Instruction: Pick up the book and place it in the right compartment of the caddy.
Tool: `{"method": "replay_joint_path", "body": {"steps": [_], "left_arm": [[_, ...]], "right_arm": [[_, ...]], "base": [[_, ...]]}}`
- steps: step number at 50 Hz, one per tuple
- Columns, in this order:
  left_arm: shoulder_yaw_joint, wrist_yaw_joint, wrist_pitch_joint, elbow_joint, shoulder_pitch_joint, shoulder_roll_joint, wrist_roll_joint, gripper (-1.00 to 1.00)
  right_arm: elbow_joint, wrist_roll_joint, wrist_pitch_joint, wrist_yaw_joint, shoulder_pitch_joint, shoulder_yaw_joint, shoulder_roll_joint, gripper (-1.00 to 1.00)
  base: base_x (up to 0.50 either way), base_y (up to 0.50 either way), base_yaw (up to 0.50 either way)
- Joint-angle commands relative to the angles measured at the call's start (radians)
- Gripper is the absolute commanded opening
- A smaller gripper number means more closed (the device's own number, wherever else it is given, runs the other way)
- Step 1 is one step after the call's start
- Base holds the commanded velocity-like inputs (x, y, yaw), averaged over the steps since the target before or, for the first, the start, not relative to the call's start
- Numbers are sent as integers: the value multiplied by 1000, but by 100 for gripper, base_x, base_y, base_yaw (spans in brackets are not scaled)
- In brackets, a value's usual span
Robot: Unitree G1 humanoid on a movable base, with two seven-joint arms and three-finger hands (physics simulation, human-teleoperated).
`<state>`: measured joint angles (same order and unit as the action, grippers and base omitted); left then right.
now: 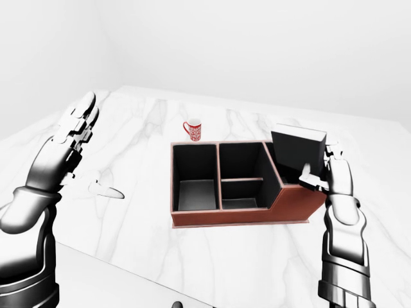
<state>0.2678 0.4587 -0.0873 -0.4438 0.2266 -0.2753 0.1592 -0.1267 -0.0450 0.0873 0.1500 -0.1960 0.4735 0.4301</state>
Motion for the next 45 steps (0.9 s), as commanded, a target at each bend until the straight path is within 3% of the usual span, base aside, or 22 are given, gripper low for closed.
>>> {"method": "replay_joint_path", "body": {"steps": [1, 45], "left_arm": [[13, -10, 0, 1, 17, 2, -40, 100], [9, -5, 0, -13, 12, 5, -34, 100]], "right_arm": [[-79, 72, 0, -31, -28, -10, 17, -100], [-141, 75, 0, -40, -48, -18, 39, -100]], "base": [[0, 0, 0], [0, 0, 1]]}}
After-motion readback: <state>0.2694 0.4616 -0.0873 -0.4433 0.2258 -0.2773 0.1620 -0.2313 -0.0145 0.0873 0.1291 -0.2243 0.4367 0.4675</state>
